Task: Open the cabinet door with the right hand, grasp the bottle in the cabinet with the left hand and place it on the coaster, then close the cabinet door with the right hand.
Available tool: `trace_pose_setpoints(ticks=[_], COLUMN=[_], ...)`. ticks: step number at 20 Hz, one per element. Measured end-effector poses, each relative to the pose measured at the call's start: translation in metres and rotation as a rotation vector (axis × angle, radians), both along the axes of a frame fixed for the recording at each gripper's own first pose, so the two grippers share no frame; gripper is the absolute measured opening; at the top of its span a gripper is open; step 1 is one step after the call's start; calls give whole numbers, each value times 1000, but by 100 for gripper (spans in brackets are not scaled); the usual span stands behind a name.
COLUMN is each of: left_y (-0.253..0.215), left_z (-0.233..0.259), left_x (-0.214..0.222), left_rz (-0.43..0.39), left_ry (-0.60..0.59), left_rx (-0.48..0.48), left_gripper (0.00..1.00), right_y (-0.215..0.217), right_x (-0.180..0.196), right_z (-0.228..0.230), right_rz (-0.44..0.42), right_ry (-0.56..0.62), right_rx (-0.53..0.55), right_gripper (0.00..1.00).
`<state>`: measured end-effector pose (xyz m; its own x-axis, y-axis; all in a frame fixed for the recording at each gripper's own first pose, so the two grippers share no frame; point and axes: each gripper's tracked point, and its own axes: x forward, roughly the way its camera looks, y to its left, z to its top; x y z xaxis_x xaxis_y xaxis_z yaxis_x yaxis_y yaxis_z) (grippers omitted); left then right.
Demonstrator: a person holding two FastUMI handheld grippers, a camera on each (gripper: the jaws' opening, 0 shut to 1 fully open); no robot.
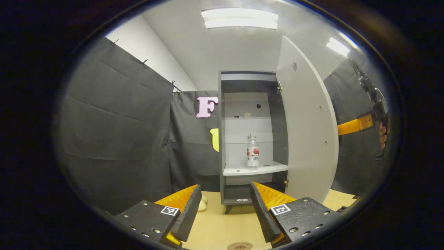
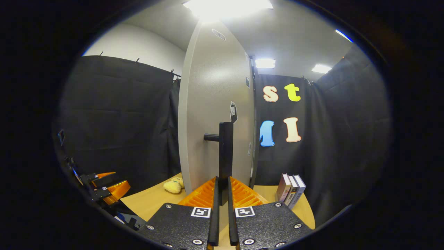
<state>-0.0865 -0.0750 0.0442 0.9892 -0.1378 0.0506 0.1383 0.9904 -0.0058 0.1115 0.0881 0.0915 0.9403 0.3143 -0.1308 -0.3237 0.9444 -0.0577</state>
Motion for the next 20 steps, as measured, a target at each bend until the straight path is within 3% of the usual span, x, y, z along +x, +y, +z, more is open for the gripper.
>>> trace_pose_setpoints(ticks=[9, 11, 14, 15, 18, 20], left_y=[-59, -70, -92, -96, -108, -116], left_z=[2, 5, 10, 14, 23, 32], left_x=[18, 36, 72, 82, 121, 145], left_rz=[-36, -55, -113, -130, -174, -208], left_ry=[18, 22, 27, 20, 12, 2], left_rx=[-20, -19, -37, -44, -52, -55], left_gripper=[80, 80, 80, 80, 80, 80], right_y=[-66, -65, -80, -84, -102, -107], right_x=[0, -11, -25, -33, -52, -60], right_z=[3, 5, 3, 1, -5, -14], right_rz=[-60, -27, -28, -40, -118, -153], right_ry=[-34, -29, -65, -79, -118, -116], right_rx=[37, 81, 21, 0, 1, 15], right_gripper=[11, 11, 11, 25, 93, 97])
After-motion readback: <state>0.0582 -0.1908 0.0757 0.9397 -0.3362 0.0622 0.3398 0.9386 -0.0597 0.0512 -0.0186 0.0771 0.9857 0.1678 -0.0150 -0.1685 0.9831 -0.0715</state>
